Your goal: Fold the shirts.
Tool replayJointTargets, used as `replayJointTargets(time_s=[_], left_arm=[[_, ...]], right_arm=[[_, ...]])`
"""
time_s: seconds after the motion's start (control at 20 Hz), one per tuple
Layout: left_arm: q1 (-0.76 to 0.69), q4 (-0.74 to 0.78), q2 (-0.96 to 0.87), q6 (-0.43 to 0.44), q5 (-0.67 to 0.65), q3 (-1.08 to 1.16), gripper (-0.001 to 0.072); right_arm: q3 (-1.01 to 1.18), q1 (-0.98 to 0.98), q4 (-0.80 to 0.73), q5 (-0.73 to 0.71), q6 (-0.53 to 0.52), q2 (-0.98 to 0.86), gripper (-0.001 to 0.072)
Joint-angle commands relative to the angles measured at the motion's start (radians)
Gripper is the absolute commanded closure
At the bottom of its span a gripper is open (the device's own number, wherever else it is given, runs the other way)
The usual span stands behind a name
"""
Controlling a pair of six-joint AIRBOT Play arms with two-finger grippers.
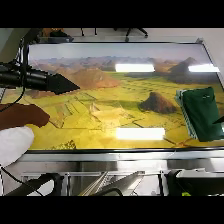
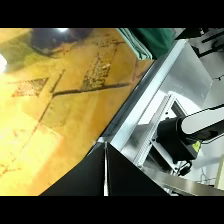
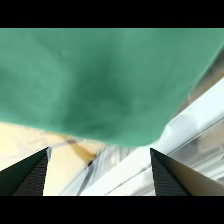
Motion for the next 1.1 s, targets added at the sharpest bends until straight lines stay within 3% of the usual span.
replayJointTargets(time_s=[0.0, 0.1, 0.15, 0.2, 0.25, 0.3, 0.4, 0.6, 0.7, 0.85, 1.05], left_arm=[[0.0, -0.001, -0.001, 0.001, 0.009, 0.0, 0.0691], [0.0, -0.001, -0.001, 0.001, 0.023, 0.0, 0.069], [0.0, -0.002, -0.001, 0.001, 0.031, 0.0, 0.069], [0.0, -0.002, -0.001, 0.001, 0.033, 0.0, 0.069], [0.0, -0.002, -0.001, 0.001, 0.034, 0.0, 0.0691], [0.0, -0.002, -0.001, 0.001, 0.035, 0.0, 0.069], [0.0, -0.002, 0.0, 0.001, 0.043, 0.002, 0.0691], [-0.026, 0.012, 0.018, 0.01, 0.06, -0.022, 0.0692], [-0.074, 0.032, 0.089, 0.027, 0.077, -0.15, 0.0692], [-0.182, 0.09, 0.253, 0.02, 0.17, -0.452, 0.0692], [-0.274, 0.085, 0.408, -0.008, 0.249, -0.727, 0.0692]], right_arm=[[0.011, -0.001, -0.01, -0.067, -0.021, -0.002, 0.0023], [0.096, 0.0, 0.12, -0.087, -0.021, -0.002, 0.0231], [0.138, 0.0, 0.217, -0.102, -0.021, 0.0, 0.0267], [0.176, 0.002, 0.341, -0.126, -0.024, 0.003, 0.0394], [0.201, 0.011, 0.456, -0.153, -0.057, 0.008, 0.0632], [0.208, 0.031, 0.546, -0.188, -0.09, 0.023, 0.0687], [0.207, 0.109, 0.611, -0.225, -0.137, 0.06, 0.0688], [0.064, 0.406, 0.558, -0.203, -0.255, 0.201, 0.0688], [-0.154, 0.611, 0.457, -0.261, -0.264, 0.344, 0.0688], [-0.529, 0.887, 0.426, -0.43, -0.241, 0.557, 0.0688], [-0.764, 1.044, 0.437, -0.521, -0.219, 0.627, 0.0688]])
